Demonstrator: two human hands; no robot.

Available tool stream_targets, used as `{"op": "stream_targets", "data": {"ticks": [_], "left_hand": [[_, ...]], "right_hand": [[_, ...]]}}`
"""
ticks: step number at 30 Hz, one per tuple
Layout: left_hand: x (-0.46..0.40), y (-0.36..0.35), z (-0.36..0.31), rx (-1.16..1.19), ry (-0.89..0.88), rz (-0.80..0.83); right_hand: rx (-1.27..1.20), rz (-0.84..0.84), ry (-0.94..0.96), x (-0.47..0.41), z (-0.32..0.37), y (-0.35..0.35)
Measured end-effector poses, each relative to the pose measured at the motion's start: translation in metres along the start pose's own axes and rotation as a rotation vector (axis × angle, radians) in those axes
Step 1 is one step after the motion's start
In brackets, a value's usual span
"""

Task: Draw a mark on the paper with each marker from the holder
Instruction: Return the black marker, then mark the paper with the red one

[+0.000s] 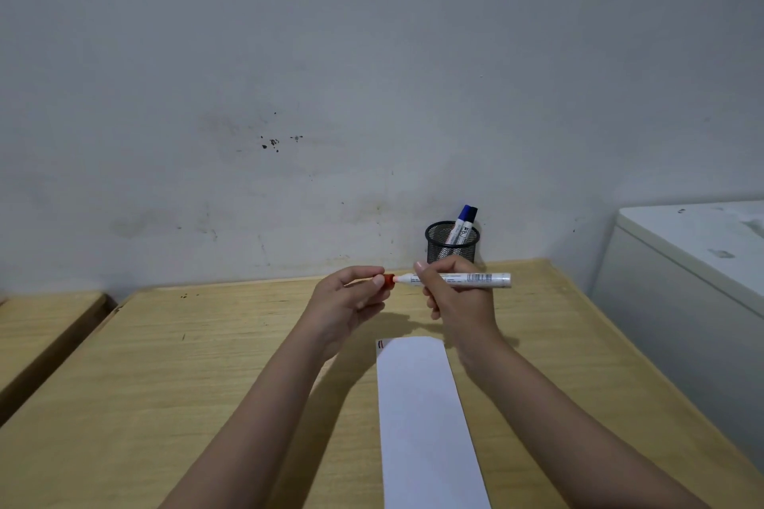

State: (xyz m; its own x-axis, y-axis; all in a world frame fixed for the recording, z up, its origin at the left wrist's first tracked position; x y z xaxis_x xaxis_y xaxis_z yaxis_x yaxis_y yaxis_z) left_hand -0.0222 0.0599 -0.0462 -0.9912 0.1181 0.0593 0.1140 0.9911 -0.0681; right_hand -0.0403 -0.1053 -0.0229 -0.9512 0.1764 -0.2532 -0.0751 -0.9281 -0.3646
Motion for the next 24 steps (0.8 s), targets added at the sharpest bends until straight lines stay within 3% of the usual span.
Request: {"op": "stream_targets", "data": {"ticks": [7,18,22,24], "left_hand": [[0.01,-0.012,-0.012,-0.102,-0.088,0.057],[0.027,-0.013,-0.039,-0.103,-0.231,-0.051],[0.027,-0.012,-0.05,-0.185,-0.318,-0.168],[0.024,-0.009,-0.053,-0.233,-0.339,-0.263]], "right_hand": [[-0.008,0.008,0.037,0.003,0.01,0.0],[-0.172,0.043,0.087,0.004,0.024,-0.015],[-0.322,0.0,-0.155,0.001,0.005,-0.015],[-0.245,-0.005,-0.264,0.002,-0.002,-0.014]]}}
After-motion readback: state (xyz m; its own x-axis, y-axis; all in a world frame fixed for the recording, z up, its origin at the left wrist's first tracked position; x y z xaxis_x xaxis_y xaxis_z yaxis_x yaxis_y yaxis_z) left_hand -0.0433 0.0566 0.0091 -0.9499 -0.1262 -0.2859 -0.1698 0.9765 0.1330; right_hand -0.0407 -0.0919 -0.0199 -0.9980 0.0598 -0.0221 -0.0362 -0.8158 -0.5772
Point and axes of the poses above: each hand's wrist, its own x-axis away from the middle knuckle, its own y-axis out of the back of the hand, z = x × y, the point moved 7 cm from there along -x, towards the middle knuckle, and after that the axes turned 13 degrees about -x, right-handed, at the moved point
